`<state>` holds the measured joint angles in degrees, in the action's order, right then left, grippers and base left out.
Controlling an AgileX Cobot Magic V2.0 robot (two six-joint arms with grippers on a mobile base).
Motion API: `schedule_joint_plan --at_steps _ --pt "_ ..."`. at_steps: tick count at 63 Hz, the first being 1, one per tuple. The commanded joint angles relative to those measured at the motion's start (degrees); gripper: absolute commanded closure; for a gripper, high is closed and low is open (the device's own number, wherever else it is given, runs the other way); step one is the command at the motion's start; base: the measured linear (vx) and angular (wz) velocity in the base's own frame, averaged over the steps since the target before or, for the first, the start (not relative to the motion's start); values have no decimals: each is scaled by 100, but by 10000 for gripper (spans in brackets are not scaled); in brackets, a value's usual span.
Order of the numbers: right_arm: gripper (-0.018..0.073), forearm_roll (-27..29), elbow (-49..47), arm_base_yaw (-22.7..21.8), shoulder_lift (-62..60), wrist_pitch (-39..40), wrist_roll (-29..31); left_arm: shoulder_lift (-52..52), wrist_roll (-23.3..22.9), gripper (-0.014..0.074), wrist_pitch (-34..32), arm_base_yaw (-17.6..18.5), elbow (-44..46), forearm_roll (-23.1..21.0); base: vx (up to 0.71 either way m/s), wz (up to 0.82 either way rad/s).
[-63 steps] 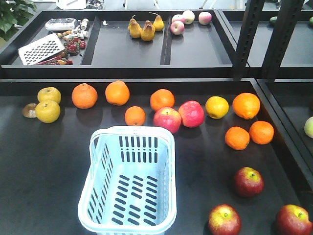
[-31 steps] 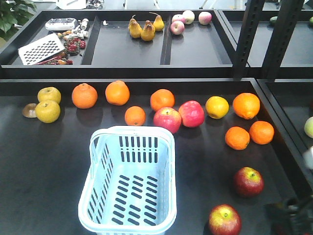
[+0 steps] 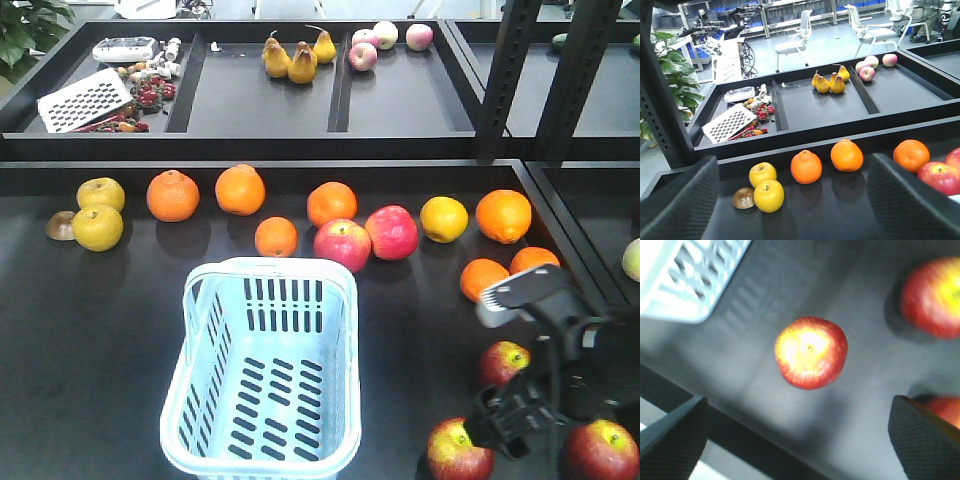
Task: Pick three apples into basket with both arms
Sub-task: 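Reach the right gripper down to a red apple and grasp it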
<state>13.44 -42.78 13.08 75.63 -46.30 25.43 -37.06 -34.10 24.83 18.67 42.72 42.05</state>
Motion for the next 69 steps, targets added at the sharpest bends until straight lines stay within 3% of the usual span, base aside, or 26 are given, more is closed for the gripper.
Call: schedule_joint_plan --at_steps 1,10,44,69 --pt "-127 -821 -346 389 274 149 -590 9 -67 25 -280 -9 138 113 0 0" --pt "-127 -1406 -406 765 810 290 -1179 9 -67 25 -280 -9 138 113 0 0" --pt "-113 -1170 -439 939 2203 1255 -1176 9 -67 25 -280 -9 138 113 0 0" --pt "-70 -1165 -439 939 2806 1366 -1191 9 -67 25 -280 -9 138 113 0 0"
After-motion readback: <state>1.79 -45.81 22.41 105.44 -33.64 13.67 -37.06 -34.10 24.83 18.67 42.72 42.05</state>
